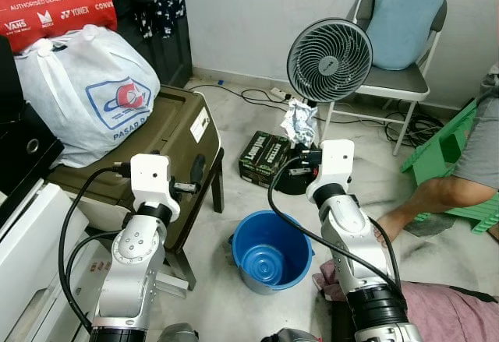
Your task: Clean up the room
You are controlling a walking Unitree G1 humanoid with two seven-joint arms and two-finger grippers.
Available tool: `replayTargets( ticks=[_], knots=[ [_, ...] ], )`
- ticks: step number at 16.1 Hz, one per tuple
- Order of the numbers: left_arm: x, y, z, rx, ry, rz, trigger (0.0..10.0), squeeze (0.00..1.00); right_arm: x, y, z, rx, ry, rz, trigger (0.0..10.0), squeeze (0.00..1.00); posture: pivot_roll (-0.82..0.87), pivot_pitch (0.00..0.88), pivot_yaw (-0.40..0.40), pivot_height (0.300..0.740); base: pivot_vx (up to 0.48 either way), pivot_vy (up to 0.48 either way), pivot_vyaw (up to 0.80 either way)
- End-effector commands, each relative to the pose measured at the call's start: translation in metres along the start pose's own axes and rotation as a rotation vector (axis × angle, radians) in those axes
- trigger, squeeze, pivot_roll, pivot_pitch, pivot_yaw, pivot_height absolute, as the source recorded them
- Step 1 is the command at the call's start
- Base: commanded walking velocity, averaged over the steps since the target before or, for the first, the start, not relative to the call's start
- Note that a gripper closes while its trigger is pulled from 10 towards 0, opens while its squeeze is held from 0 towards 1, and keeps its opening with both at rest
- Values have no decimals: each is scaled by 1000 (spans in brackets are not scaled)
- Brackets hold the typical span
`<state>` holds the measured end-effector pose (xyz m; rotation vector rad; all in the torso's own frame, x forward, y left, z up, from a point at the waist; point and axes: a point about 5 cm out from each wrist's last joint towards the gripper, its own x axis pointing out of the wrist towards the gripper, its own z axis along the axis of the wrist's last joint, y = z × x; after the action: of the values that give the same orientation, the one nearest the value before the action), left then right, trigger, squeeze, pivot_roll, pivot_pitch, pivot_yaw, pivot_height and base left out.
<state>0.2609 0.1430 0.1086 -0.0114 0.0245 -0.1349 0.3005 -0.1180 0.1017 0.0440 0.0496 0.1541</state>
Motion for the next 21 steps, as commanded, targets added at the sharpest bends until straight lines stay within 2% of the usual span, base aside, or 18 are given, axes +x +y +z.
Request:
replayTargets(
  ticks=[1, 5, 17, 21],
  knots=[
    [2, -1, 0, 9, 5, -3, 10000, 0, 2, -2, 3, 0, -16, -8, 10000, 0, 28, 0, -29, 740, 0, 0, 0],
    [1, -2, -1, 8, 7, -8, 10000, 0, 1, -1, 2, 8, -10, -6, 10000, 0, 29, 0, -30, 740, 0, 0, 0],
    [1, -6, -2, -14, 9, -32, 10000, 0, 1, -1, 1, 12, -2, 3, 10000, 0, 28, 0, -35, 740, 0, 0, -800],
    [1, -8, -1, -39, 4, -64, 10000, 0, 1, 0, 2, 8, -10, 9, 10000, 0, 27, 0, -34, 740, 0, 0, 0]
  ],
)
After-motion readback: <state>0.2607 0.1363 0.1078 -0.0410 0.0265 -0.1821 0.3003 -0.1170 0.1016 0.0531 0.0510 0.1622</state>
